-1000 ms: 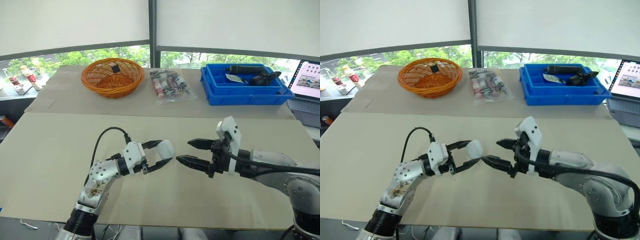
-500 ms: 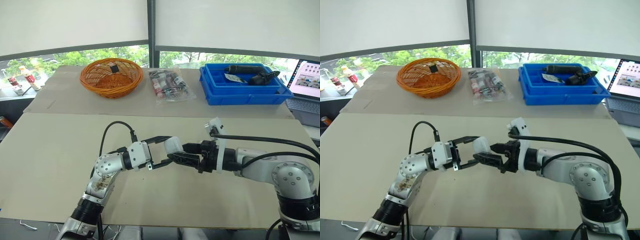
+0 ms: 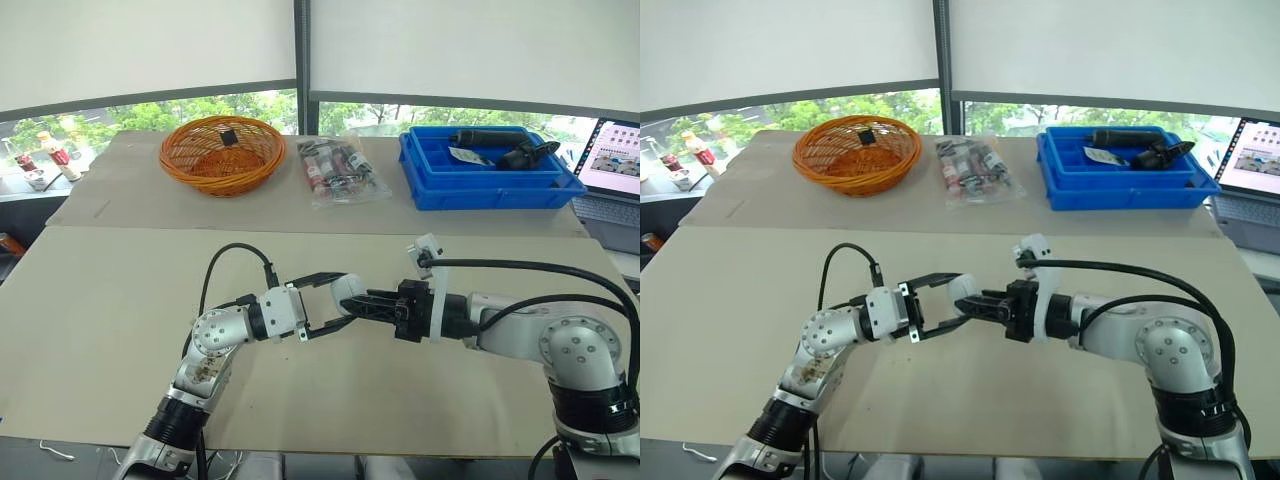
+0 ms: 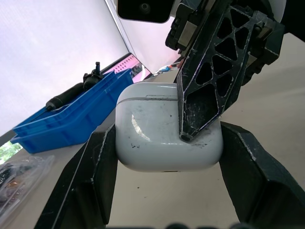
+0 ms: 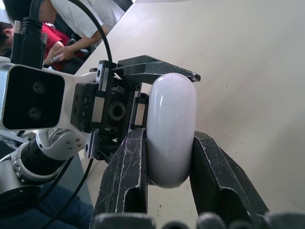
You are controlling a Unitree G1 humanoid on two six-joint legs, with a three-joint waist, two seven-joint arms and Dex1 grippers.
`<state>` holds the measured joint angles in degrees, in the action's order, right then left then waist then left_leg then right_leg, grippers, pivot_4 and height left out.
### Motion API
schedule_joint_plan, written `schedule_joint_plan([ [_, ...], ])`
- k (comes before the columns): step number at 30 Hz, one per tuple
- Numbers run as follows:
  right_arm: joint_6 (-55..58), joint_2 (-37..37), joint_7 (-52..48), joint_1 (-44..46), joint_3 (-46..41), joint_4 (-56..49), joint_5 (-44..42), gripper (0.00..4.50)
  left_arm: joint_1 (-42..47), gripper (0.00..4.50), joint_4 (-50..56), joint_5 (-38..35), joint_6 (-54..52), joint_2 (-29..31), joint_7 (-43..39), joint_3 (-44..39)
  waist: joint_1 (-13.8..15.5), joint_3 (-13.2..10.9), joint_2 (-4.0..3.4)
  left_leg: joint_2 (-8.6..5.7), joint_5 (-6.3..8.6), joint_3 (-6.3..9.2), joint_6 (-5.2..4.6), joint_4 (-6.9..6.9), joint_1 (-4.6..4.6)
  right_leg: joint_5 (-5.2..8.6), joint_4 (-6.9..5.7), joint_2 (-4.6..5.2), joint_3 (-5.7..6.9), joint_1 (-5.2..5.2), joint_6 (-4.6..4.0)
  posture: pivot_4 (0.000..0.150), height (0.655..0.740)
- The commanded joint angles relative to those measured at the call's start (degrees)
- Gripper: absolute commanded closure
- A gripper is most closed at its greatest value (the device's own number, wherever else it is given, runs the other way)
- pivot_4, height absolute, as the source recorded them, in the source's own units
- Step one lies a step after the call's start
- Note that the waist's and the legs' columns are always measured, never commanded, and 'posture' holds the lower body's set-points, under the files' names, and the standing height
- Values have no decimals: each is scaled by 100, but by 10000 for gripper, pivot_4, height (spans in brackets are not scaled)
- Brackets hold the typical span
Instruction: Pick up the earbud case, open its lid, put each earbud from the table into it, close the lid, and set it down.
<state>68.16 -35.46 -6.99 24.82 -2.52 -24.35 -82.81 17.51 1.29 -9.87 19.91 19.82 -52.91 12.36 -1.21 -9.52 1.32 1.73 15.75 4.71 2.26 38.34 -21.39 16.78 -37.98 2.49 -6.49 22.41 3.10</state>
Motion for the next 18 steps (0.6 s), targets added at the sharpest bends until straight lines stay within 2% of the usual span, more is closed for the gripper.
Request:
schedule_joint_plan([
  [1,35,-93,-6,127,2,-81,-133,36912,154,19402,88,-101,196,-52,1,1,0,0,0,0,0,0,0,0,0,0,0,0,0,0,0,1500,7136],
  [12,-44,-185,-196,180,33,-80,50,36915,145,19402,40,-160,261,-37,-98,30,0,0,0,0,0,0,0,0,-1,0,0,0,0,1,0,1500,7136],
  [14,-56,-234,-256,186,16,-96,159,26494,143,19402,34,-156,267,-34,-99,26,0,0,0,0,0,0,0,0,-1,0,1,0,0,1,1,1500,7136],
  [18,39,-345,-346,204,-6,-38,111,12972,146,19401,23,-164,294,-29,-119,28,-1,0,0,0,0,0,0,0,-2,0,1,0,0,2,1,1500,7136],
])
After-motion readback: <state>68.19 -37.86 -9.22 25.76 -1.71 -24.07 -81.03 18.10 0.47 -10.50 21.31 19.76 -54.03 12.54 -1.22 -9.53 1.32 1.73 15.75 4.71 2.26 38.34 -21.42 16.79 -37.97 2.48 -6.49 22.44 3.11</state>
